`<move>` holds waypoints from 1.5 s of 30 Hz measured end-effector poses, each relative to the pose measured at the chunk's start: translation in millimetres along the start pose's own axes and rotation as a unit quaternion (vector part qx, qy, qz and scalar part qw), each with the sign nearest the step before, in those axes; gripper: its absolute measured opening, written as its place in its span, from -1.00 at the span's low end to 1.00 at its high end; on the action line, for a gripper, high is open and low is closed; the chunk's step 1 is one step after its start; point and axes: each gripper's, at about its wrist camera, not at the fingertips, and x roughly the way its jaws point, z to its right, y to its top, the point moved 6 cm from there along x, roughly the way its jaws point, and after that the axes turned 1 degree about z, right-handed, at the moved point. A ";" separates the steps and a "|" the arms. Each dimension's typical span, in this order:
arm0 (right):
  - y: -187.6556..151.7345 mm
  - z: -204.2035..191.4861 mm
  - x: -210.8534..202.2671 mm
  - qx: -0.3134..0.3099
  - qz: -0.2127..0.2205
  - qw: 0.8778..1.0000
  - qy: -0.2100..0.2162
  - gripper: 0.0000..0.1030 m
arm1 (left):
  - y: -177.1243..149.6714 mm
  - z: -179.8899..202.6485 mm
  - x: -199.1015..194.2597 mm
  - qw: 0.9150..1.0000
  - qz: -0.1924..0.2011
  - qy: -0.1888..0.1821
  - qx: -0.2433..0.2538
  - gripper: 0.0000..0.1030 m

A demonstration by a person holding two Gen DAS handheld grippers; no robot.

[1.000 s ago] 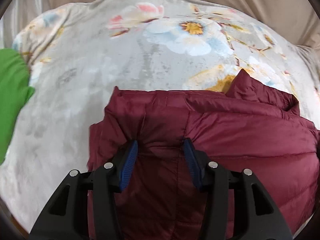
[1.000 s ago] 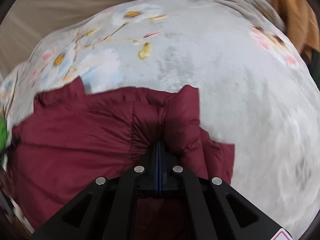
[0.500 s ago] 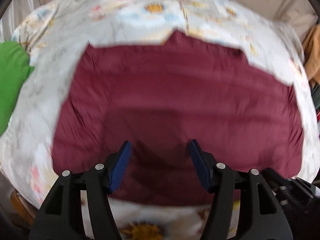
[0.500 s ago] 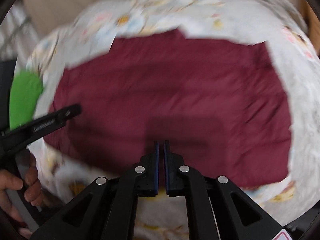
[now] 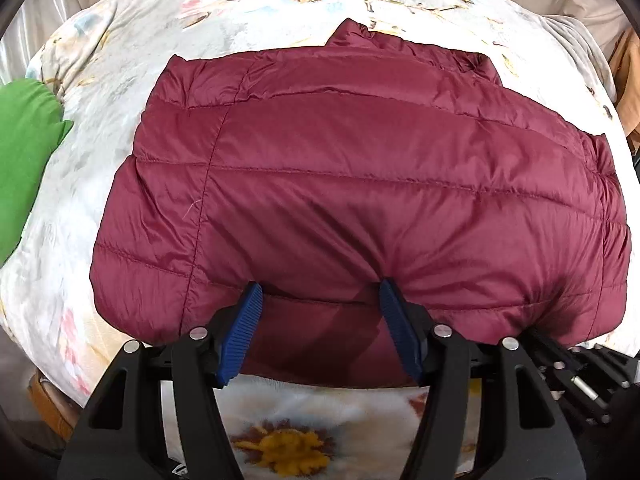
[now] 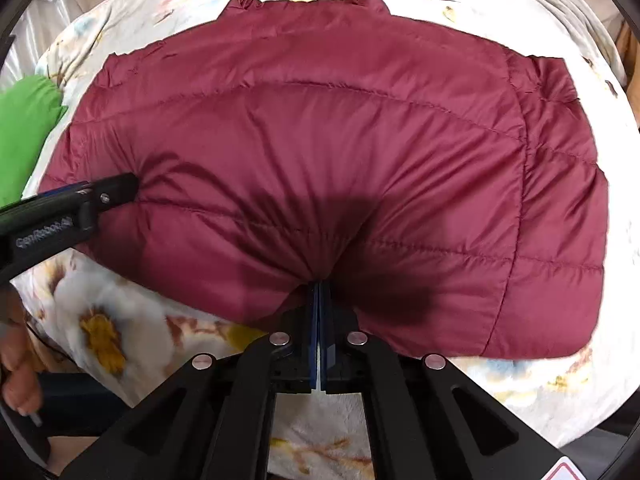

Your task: Fold large clothes

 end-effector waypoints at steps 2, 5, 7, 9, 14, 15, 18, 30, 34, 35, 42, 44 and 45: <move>14.5 1.0 -16.6 0.017 0.026 0.999 0.014 -1.00 | -1.3 -2.0 -2.5 1.000 0.001 -0.002 -0.003 0.15; 48.7 9.0 -36.5 0.029 0.073 0.997 0.002 -1.00 | 5.5 -10.3 -12.4 1.000 0.015 -0.017 -0.020 0.15; 69.9 26.5 -42.3 0.045 0.095 0.994 -0.017 -1.00 | 19.4 -27.6 -23.7 0.998 0.038 -0.020 -0.042 0.15; 89.6 57.1 -42.2 0.084 0.101 0.991 -0.026 -1.00 | 35.9 -50.9 -27.5 0.997 0.053 -0.001 -0.061 0.15; 105.4 96.4 -2.3 0.115 0.061 0.990 -0.060 -0.91 | 52.7 -109.5 11.4 0.993 0.021 0.069 -0.096 0.16; 103.9 97.8 9.6 0.115 0.051 0.990 -0.056 -0.95 | 50.2 -117.0 23.8 0.992 0.008 0.066 -0.104 0.24; 102.9 92.8 27.2 0.078 0.037 0.993 -0.081 -1.00 | 44.2 -123.7 38.8 0.992 -0.006 0.052 -0.118 0.41; 189.3 -44.9 23.3 0.020 0.058 0.998 0.030 -0.84 | 26.9 -130.3 26.6 0.989 -0.008 0.033 -0.145 0.40; 197.6 -62.9 75.9 0.012 0.011 1.000 0.008 -1.00 | 23.9 -130.4 24.2 0.991 -0.003 0.036 -0.132 0.40; 197.2 -64.5 86.3 0.009 0.005 1.000 0.002 -1.00 | 23.6 -130.2 23.8 0.991 -0.002 0.036 -0.130 0.40; 199.5 -75.9 90.7 -0.050 0.025 0.997 -0.055 -1.00 | 22.3 -131.5 18.0 0.991 0.003 0.030 -0.127 0.37; 198.8 -74.4 80.7 -0.039 0.025 0.998 -0.049 -1.00 | 21.7 -133.2 14.5 0.991 0.002 0.026 -0.133 0.37; 197.9 -73.4 70.1 -0.022 0.032 0.999 -0.032 -1.00 | 21.2 -134.3 13.0 0.990 0.002 0.024 -0.136 0.37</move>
